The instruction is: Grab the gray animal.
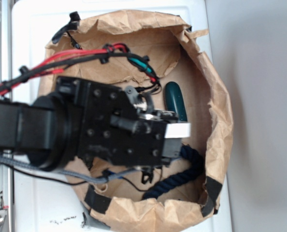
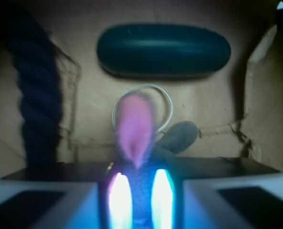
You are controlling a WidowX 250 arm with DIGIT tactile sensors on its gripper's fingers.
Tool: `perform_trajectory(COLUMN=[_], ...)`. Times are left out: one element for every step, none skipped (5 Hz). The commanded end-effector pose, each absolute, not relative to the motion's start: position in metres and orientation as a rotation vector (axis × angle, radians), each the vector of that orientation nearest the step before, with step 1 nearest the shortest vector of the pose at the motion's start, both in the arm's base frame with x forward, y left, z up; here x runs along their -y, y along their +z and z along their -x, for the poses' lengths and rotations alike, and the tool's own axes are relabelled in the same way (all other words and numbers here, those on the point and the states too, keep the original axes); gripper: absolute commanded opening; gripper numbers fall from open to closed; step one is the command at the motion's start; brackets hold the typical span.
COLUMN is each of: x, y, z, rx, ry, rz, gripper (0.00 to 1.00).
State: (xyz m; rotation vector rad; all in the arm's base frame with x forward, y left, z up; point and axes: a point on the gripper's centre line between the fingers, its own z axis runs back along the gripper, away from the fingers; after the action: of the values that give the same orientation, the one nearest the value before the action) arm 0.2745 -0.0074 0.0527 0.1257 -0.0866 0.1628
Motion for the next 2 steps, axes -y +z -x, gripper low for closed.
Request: perform_trajectory(x=[0.003, 0.000], y=[0.113, 0.128], z=[-0.273, -0.271], rx=[0.100, 0.082], ry=[0.214, 0.222], rz=[0.016, 0.053], gripper=[0.00, 0.00])
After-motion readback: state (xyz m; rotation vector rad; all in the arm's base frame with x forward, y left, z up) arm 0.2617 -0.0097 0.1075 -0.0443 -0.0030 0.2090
